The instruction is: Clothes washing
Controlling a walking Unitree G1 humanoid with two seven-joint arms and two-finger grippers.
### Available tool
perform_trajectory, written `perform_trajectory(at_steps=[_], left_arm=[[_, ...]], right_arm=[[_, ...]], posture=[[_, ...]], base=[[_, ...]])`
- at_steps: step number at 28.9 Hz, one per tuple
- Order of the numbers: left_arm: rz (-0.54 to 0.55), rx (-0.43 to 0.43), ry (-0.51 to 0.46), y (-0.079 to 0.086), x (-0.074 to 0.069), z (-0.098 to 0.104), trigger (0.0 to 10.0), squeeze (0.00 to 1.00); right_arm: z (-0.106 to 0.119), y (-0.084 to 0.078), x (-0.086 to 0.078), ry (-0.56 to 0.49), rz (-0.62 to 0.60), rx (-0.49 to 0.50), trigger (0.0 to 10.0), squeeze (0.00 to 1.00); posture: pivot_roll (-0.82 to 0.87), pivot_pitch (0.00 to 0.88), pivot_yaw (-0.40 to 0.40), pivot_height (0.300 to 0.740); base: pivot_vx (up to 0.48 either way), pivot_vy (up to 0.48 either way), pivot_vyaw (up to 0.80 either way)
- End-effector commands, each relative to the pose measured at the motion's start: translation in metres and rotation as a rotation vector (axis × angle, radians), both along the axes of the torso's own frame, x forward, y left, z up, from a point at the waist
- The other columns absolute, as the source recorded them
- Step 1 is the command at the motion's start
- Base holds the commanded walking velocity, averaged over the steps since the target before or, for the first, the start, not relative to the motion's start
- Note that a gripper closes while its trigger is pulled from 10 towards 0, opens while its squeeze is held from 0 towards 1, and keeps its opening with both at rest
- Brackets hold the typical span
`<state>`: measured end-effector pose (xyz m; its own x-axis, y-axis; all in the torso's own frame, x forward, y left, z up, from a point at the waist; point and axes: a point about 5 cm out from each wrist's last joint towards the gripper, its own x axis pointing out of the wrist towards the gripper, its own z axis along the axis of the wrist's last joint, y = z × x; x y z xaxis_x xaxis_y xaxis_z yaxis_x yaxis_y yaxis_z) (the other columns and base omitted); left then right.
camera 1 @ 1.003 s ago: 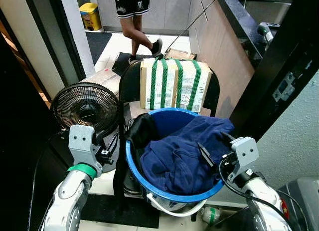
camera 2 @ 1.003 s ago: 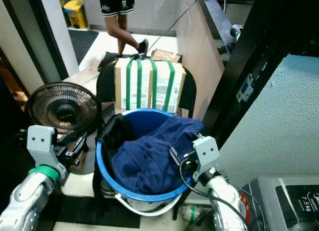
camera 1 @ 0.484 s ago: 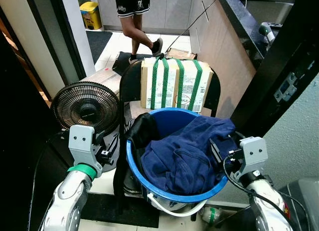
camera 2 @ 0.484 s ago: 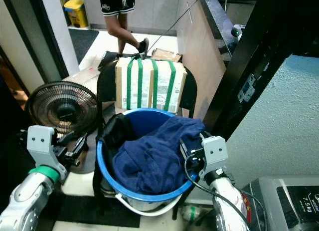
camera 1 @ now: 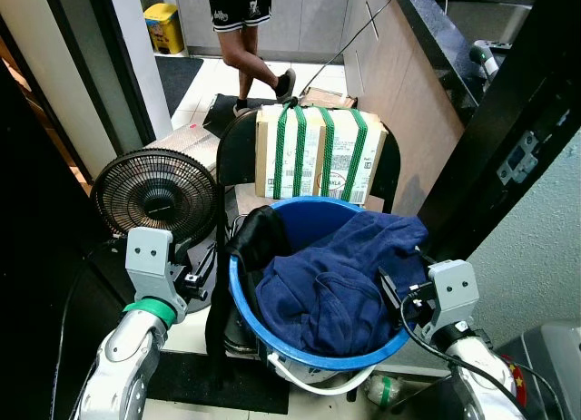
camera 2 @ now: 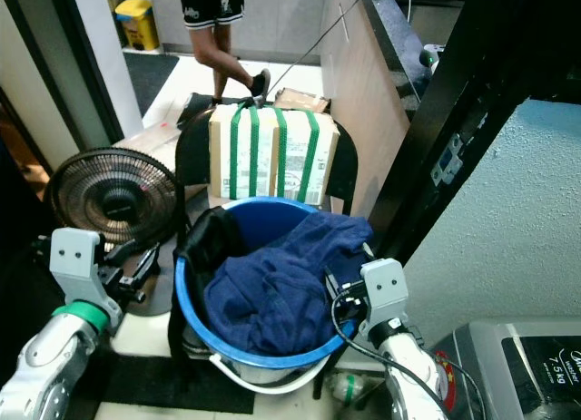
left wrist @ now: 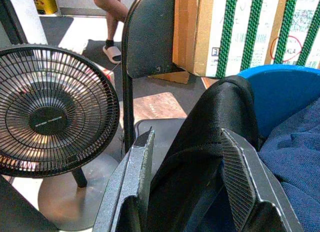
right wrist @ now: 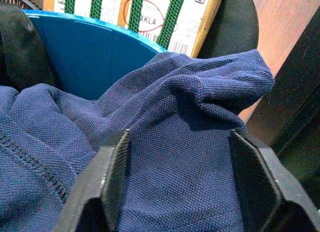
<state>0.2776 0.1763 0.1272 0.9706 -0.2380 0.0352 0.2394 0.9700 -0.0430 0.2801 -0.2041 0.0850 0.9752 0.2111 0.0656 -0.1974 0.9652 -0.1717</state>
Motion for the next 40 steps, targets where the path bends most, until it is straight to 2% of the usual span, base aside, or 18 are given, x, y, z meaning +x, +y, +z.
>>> perform_trajectory(at_steps=[1, 23, 30, 31, 32, 34, 35, 37, 38, 39, 40], left_arm=[[-0.001, -0.001, 0.012, 0.001, -0.003, -0.002, 10.0, 0.0], [0.002, -0.007, 0.011, 0.0, -0.003, -0.002, 10.0, 0.0], [0.002, -0.009, 0.009, 0.0, -0.004, -0.003, 10.0, 0.0], [0.003, -0.01, 0.007, 0.0, -0.003, -0.003, 10.0, 0.0], [0.003, -0.01, 0.007, 0.0, -0.003, -0.003, 10.0, 0.0], [0.003, -0.009, 0.005, 0.0, -0.003, -0.002, 10.0, 0.0], [0.003, -0.009, 0.005, 0.0, -0.003, -0.002, 10.0, 0.0], [0.0, -0.009, 0.002, 0.0, -0.002, -0.001, 10.0, 0.0], [0.0, -0.009, 0.002, 0.0, -0.002, -0.001, 10.0, 0.0], [-0.002, -0.009, 0.0, -0.001, -0.002, -0.001, 10.0, 0.0], [-0.002, -0.009, 0.0, -0.001, -0.002, -0.001, 10.0, 0.0]], right_arm=[[-0.012, 0.002, -0.006, 0.05, 0.004, 0.007, 0.0, 0.0], [-0.007, 0.005, -0.004, 0.032, 0.016, 0.041, 0.0, 0.0], [-0.002, 0.005, -0.002, 0.011, 0.009, 0.086, 0.0, 0.0], [0.011, 0.001, 0.005, -0.029, -0.03, 0.171, 0.0, 0.0], [0.011, 0.001, 0.005, -0.029, -0.03, 0.171, 0.0, 0.0], [0.035, -0.009, 0.018, -0.108, -0.107, 0.311, 0.0, 0.0], [0.035, -0.009, 0.018, -0.108, -0.107, 0.311, 0.0, 0.0], [0.066, -0.022, 0.031, -0.208, -0.161, 0.413, 0.0, 0.0], [0.066, -0.022, 0.031, -0.208, -0.161, 0.413, 0.0, 0.0], [0.081, -0.027, 0.036, -0.252, -0.163, 0.426, 0.0, 0.0], [0.081, -0.027, 0.036, -0.252, -0.163, 0.426, 0.0, 0.0]], posture=[[0.05, 0.092, 0.045, 0.74], [0.05, 0.077, 0.035, 0.74], [0.05, 0.069, 0.029, 0.74], [0.05, 0.069, 0.029, 0.74], [0.05, 0.069, 0.029, 0.74], [0.05, 0.062, 0.032, 0.74], [0.05, 0.062, 0.032, 0.74], [0.05, 0.062, 0.032, 0.74], [0.05, 0.062, 0.032, 0.74], [0.05, 0.062, 0.032, 0.74], [0.05, 0.062, 0.032, 0.74]], base=[[0.0, 0.0, 0.0], [0.0, 0.0, 0.0], [0.0, 0.0, 0.0], [0.0, 0.0, 0.0], [0.0, 0.0, 0.0], [0.0, 0.0, 0.0], [0.0, 0.0, 0.0], [0.0, 0.0, 0.0], [0.0, 0.0, 0.0], [0.0, 0.0, 0.0], [0.0, 0.0, 0.0]])
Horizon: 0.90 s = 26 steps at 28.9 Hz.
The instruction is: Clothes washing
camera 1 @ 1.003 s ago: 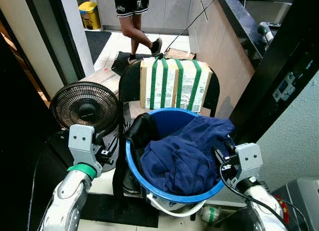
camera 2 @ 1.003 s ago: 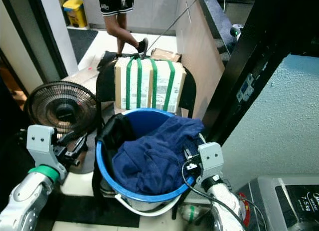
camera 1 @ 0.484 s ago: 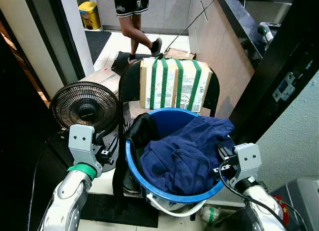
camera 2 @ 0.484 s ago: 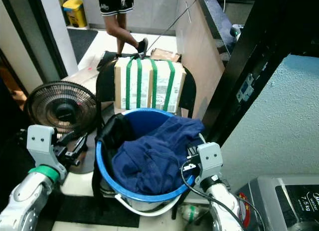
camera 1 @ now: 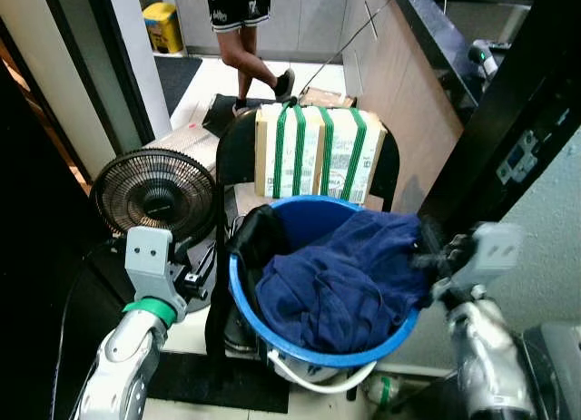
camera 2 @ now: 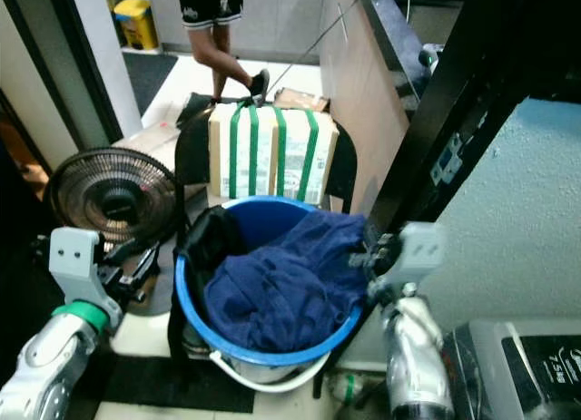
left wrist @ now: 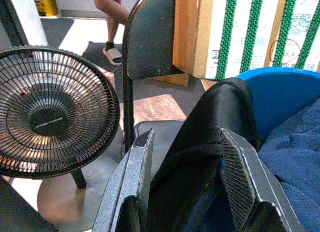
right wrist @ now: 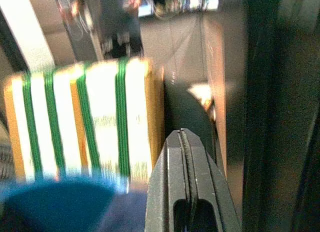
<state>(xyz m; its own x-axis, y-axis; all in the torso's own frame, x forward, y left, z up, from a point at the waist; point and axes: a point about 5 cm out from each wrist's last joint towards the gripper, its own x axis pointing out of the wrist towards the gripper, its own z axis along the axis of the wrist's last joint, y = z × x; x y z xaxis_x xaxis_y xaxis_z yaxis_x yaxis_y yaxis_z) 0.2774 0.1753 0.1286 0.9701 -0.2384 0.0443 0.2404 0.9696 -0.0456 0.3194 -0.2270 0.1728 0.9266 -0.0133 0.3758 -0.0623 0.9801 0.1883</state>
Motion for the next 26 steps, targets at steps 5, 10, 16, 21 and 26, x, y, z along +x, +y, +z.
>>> perform_trajectory(at_steps=[5, 10, 16, 21, 26], left_arm=[[-0.002, -0.003, 0.005, 0.001, 0.001, -0.002, 10.0, 0.0], [-0.001, -0.002, 0.004, 0.001, 0.001, -0.001, 10.0, 0.0], [-0.002, -0.001, 0.006, 0.001, 0.001, -0.002, 10.0, 0.0], [-0.025, 0.004, 0.01, -0.004, 0.003, -0.002, 10.0, 0.0], [-0.03, 0.006, 0.014, -0.004, 0.0, -0.002, 10.0, 0.0]], right_arm=[[0.016, -0.007, 0.004, -0.04, 0.009, 0.01, 0.0, 0.0], [0.012, 0.0, 0.003, -0.025, 0.043, -0.037, 0.0, 0.0], [-0.001, 0.01, 0.003, 0.036, 0.066, -0.098, 4.9, 1.0], [-0.024, 0.037, 0.017, 0.139, 0.149, -0.16, 10.0, 1.0], [-0.027, 0.065, 0.028, 0.16, 0.248, -0.192, 10.0, 1.0]], posture=[[0.05, 0.057, 0.036, 0.74], [0.05, 0.059, 0.037, 0.74], [0.05, 0.06, 0.04, 0.74], [0.05, 0.078, 0.045, 0.74], [0.06, 0.095, 0.039, 0.74]], base=[[0.0, 0.0, 0.0], [0.0, 0.0, 0.0], [0.0, 0.0, 0.0], [0.0, 0.0, 0.0], [0.0, 0.0, 0.0]])
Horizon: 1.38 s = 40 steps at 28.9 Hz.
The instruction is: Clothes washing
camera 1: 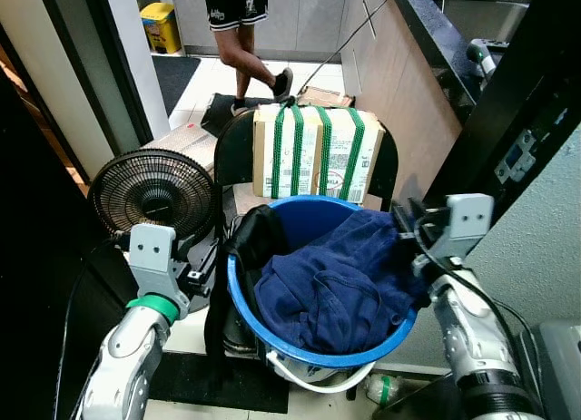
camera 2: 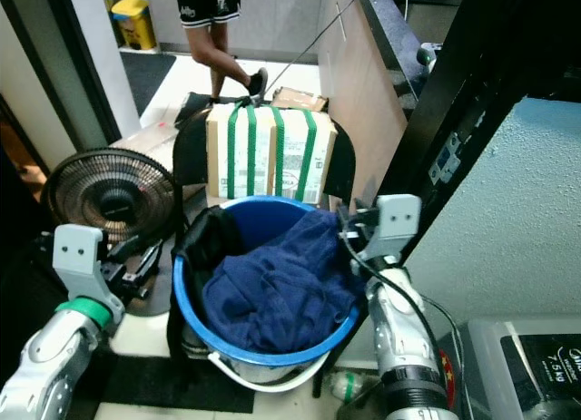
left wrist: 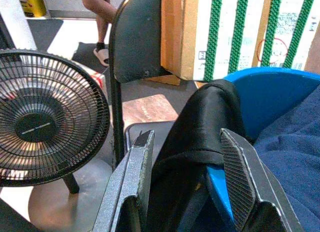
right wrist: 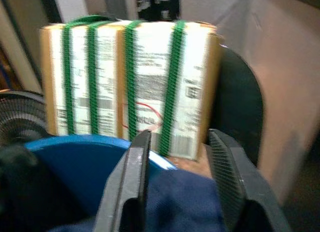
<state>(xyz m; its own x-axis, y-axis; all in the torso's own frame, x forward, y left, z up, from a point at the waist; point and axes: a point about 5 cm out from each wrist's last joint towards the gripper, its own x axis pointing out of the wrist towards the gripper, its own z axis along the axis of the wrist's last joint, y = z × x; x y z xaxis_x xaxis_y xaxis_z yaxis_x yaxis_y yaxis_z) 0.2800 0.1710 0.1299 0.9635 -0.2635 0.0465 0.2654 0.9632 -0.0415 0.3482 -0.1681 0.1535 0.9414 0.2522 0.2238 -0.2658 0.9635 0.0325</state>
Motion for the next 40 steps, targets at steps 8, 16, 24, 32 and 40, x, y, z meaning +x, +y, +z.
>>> perform_trajectory(at_steps=[8, 16, 24, 32, 40], left_arm=[[0.001, 0.004, 0.028, 0.002, -0.008, -0.005, 10.0, 0.0], [0.002, 0.004, 0.031, 0.002, -0.009, -0.005, 10.0, 0.0], [-0.007, 0.003, 0.031, 0.001, -0.009, -0.005, 10.0, 0.0], [-0.025, 0.005, 0.033, 0.0, -0.008, -0.003, 10.0, 0.0], [-0.048, 0.005, 0.035, -0.001, -0.008, -0.002, 10.0, 0.0]], right_arm=[[-0.009, 0.021, 0.001, 0.033, 0.055, -0.013, 10.0, 1.0], [-0.004, 0.02, 0.001, -0.029, 0.01, 0.019, 10.0, 0.0], [-0.019, -0.002, -0.01, -0.024, -0.045, 0.019, 10.0, 0.0], [-0.039, -0.02, -0.033, -0.004, -0.073, -0.067, 10.0, 0.0], [-0.04, -0.026, -0.044, -0.011, -0.093, -0.036, 10.0, 0.0]], posture=[[0.06, 0.116, 0.036, 0.74], [0.06, 0.122, 0.035, 0.74], [0.06, 0.12, 0.042, 0.74], [0.07, 0.111, 0.044, 0.74], [0.07, 0.097, 0.049, 0.74]], base=[[0.0, 0.0, 0.0], [0.0, 0.0, 0.0], [0.0, 0.0, 0.0], [0.0, 0.0, 0.0], [0.0, 0.0, 0.0]])
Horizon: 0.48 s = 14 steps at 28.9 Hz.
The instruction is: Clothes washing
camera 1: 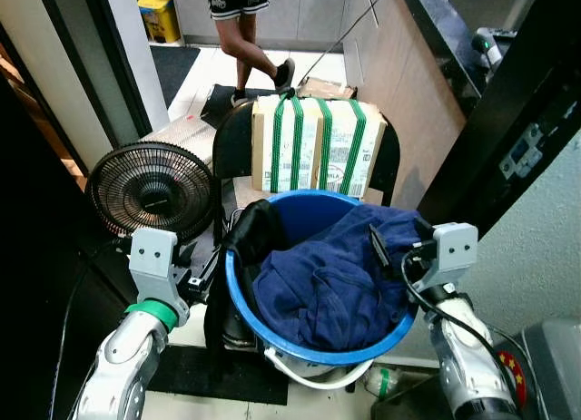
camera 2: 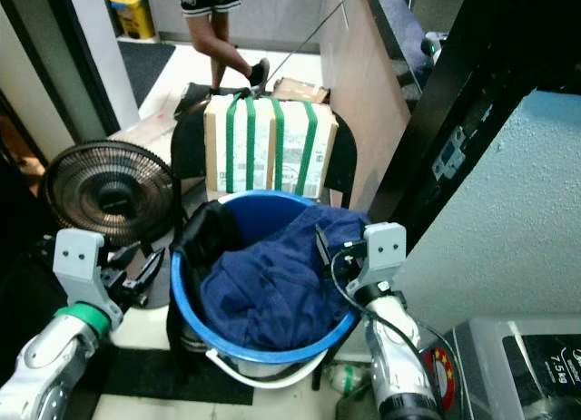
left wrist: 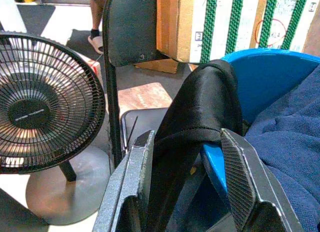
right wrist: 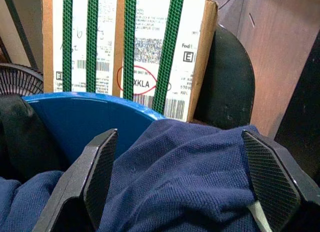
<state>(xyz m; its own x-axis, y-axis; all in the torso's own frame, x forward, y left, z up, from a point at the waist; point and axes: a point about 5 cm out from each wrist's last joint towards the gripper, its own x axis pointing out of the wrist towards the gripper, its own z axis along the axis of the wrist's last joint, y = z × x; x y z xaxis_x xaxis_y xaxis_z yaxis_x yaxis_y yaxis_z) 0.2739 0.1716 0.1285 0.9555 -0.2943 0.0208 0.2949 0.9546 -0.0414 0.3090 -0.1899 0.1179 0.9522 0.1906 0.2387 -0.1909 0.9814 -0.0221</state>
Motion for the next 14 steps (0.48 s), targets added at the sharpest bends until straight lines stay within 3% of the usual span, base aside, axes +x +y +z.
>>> perform_trajectory(at_steps=[1, 10, 14], left_arm=[[-0.022, -0.003, 0.012, -0.002, -0.002, -0.001, 10.0, 0.0], [-0.05, -0.022, 0.018, -0.005, -0.003, -0.001, 10.0, 0.0], [-0.075, -0.032, 0.024, -0.008, -0.004, -0.001, 10.0, 0.0]], right_arm=[[-0.006, -0.004, -0.006, 0.017, -0.012, 0.012, 10.0, 0.0], [-0.014, 0.002, -0.021, 0.048, 0.029, 0.017, 10.0, 0.0], [-0.02, 0.006, -0.025, 0.11, 0.049, 0.01, 10.0, 0.0]], posture=[[0.07, 0.097, 0.049, 0.74], [0.07, 0.088, 0.044, 0.74], [0.06, 0.082, 0.041, 0.74]], base=[[0.0, 0.0, 0.0], [0.0, 0.0, 0.0], [0.0, 0.0, 0.0]])
